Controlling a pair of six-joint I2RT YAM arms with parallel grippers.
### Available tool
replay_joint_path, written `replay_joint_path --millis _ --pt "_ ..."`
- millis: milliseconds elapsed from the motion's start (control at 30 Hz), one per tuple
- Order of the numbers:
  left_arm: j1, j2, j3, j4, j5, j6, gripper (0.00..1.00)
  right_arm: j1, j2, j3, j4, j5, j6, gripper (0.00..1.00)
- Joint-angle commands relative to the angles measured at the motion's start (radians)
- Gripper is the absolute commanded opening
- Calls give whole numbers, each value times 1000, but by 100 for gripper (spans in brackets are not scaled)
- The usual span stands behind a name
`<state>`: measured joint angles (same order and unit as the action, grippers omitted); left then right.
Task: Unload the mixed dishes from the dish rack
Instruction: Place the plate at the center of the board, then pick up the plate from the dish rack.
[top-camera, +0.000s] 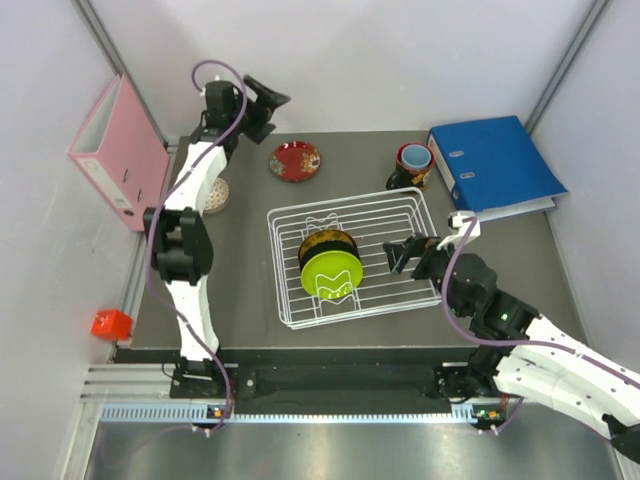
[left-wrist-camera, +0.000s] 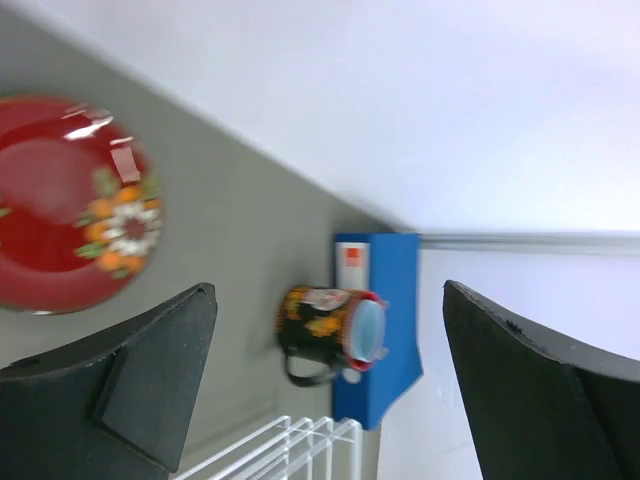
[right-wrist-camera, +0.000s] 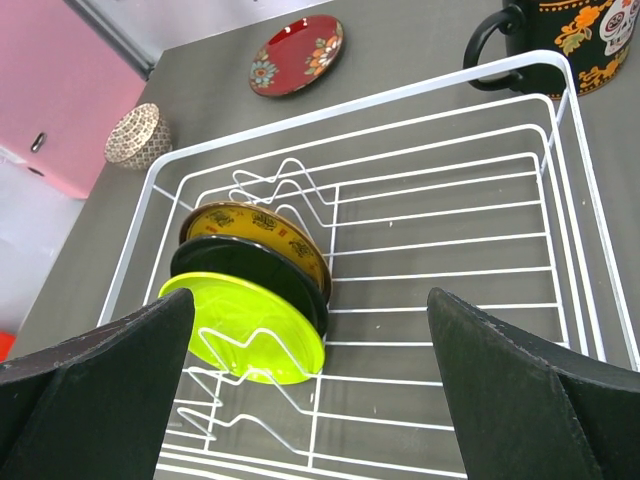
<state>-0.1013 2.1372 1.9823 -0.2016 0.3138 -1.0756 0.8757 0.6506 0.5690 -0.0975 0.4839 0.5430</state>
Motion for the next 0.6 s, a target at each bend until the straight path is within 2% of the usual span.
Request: replay_joint_path --millis 0,100,133,167,233,267,300,333,367,400,467,500,567 --pt "-21 -216 -13 21 -44 106 99 8 -19 15 22 -5 20 100" --pt "-43 -347 -126 14 -62 198 99 8 -35 19 7 -2 21 100" --pt "-64 -437 -167 21 -76 238 99 8 -43 22 1 -1 21 100" --pt "-95 -488 -259 24 -146 358 99 8 -45 23 -4 10 20 100" --pt "-249 -642 -356 45 -246 513 99 8 -58 26 -22 18 14 100" --pt "-318 -689 -461 62 -296 666 99 8 -62 26 -28 33 6 100" --pt "-456 -729 -517 82 -411 739 99 6 -66 28 -34 38 2 100" --pt "-521 -787 -569 109 -465 803 99 8 -74 31 -36 42 -5 100" --pt "-579 -806 -658 117 -517 927 99 8 -75 35 -38 56 -26 100" --pt "-677 -818 -692 113 -595 984 99 8 -75 41 -44 61 -35 100" --pt "-750 -850 -799 91 -631 1118 99 6 -69 66 -47 73 -51 100" --pt "-809 -865 -836 87 -654 1146 99 6 -68 74 -51 74 -54 100" --pt "-850 -922 -925 56 -668 1184 99 6 -68 88 -54 82 -57 100"
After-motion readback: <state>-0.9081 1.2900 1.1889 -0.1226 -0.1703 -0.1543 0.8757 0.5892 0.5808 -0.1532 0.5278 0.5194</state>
